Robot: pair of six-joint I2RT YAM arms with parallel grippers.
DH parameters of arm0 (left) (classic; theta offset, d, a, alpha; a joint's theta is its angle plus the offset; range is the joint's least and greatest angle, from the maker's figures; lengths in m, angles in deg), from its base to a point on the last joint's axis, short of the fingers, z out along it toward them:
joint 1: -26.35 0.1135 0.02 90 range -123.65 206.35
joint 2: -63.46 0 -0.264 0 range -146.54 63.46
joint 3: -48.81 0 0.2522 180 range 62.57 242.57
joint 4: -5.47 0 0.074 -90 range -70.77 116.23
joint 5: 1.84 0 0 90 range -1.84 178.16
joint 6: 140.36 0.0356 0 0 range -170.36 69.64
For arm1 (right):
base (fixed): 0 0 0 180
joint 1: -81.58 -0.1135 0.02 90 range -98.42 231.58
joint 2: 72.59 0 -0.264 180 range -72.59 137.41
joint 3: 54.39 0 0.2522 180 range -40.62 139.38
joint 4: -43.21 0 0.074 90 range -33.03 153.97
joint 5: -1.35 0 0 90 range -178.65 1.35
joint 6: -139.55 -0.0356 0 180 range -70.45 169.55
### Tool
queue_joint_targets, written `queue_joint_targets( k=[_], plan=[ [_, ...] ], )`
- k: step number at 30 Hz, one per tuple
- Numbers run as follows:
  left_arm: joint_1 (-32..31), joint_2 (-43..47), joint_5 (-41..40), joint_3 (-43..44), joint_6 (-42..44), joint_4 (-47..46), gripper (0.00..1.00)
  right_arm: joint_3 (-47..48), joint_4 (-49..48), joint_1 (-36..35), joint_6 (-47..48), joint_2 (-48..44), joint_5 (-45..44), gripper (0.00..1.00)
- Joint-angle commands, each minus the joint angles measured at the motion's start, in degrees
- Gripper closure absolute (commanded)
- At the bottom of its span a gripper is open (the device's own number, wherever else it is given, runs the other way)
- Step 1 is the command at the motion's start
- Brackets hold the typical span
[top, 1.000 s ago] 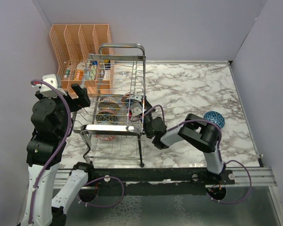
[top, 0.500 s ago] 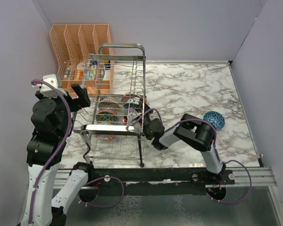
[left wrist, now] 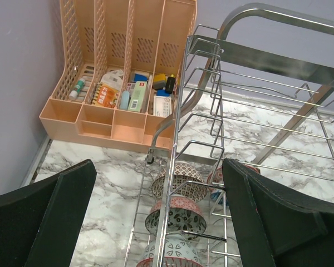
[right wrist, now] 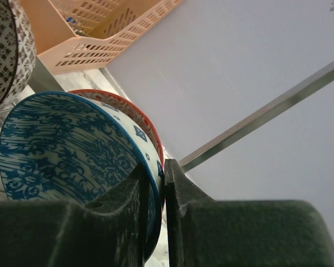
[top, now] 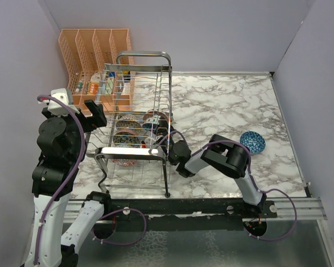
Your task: Load the bowls into the dish rack
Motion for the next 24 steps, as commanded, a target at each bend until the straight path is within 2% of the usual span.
queue_joint_targets(
  k=[1, 4, 9, 11, 14, 21, 24],
  plan=[
    [-0.1, 0.4, -2.1, -1.0, 1.6, 0.2, 0.01, 0.7, -17.8, -0.6, 2.4, 1.5, 1.8, 0.84],
    [-0.1, 0.6, -2.3, -0.8, 1.7, 0.2, 0.01, 0.1, -17.8, -0.9, 2.4, 1.2, 3.4, 0.83],
    [-0.1, 0.6, -2.3, -0.8, 1.8, 0.1, 0.01, -0.3, -17.8, -1.3, 2.7, 1.0, 3.4, 0.68],
    [-0.1, 0.5, -2.2, -1.0, 1.8, 0.1, 0.01, -0.6, -17.8, -1.5, 2.5, 0.8, 3.2, 0.65],
    [-0.1, 0.5, -2.3, -1.0, 1.8, 0.0, 0.01, -0.9, -17.8, -1.7, 2.1, 0.5, 2.6, 0.53],
    [-0.1, 0.4, -2.1, -0.7, 1.9, 0.1, 0.01, -1.0, -17.8, -1.7, -0.6, -1.8, -0.2, 0.47],
    [-0.1, 0.5, -2.2, -0.6, 1.9, 0.1, 0.01, -0.9, -17.8, -1.7, -1.3, -2.9, -0.4, 0.37]
  ],
)
